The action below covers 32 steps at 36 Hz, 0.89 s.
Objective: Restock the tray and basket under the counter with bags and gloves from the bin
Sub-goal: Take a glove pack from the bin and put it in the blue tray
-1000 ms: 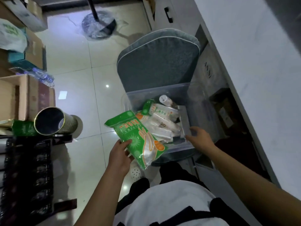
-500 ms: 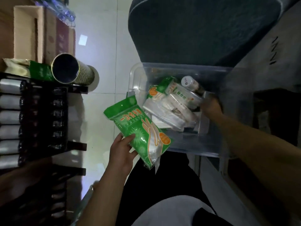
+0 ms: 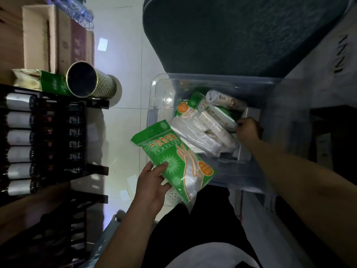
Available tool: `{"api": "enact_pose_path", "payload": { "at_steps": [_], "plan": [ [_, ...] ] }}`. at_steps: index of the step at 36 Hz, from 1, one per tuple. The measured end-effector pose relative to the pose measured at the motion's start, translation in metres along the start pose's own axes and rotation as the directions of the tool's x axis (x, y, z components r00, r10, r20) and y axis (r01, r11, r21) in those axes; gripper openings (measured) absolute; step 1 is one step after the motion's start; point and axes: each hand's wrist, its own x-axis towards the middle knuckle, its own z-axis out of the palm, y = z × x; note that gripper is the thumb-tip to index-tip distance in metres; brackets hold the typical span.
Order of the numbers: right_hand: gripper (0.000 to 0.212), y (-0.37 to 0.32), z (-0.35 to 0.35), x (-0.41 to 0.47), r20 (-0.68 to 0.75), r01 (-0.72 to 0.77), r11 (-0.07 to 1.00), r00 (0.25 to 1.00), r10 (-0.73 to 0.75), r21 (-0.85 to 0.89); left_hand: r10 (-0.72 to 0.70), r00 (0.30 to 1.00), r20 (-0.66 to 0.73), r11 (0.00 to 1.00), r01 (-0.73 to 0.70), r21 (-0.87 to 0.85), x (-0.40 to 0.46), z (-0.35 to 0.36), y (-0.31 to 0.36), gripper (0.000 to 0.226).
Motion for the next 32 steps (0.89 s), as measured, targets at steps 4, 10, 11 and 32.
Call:
{"api": "enact_pose_path", "payload": {
  "at_steps": [4,10,11,32],
  "plan": [
    [0.021,0.000,-0.003,-0.028,-0.034,0.094,0.991,0.995,-0.098,-0.092,-0.030,0.999,0.037,0.999,0.031,-0.010,-0.008,0.001,-0.002,0.027],
    [0.025,0.002,-0.020,-0.085,-0.111,0.208,0.976,0.971,-0.213,-0.059,-0.022,0.998,0.057,0.999,0.020,0.042,-0.019,-0.006,-0.004,0.028],
    [0.025,0.002,-0.024,-0.095,-0.142,0.209,0.977,0.967,-0.211,-0.029,-0.016,0.998,0.062,0.999,0.014,0.044,-0.021,-0.007,-0.003,0.027],
    [0.006,0.013,-0.155,-0.379,-0.395,0.271,0.319,0.807,0.439,0.908,0.033,0.836,0.548,0.969,-0.161,0.188,-0.071,0.009,0.052,0.029]
  ]
}}
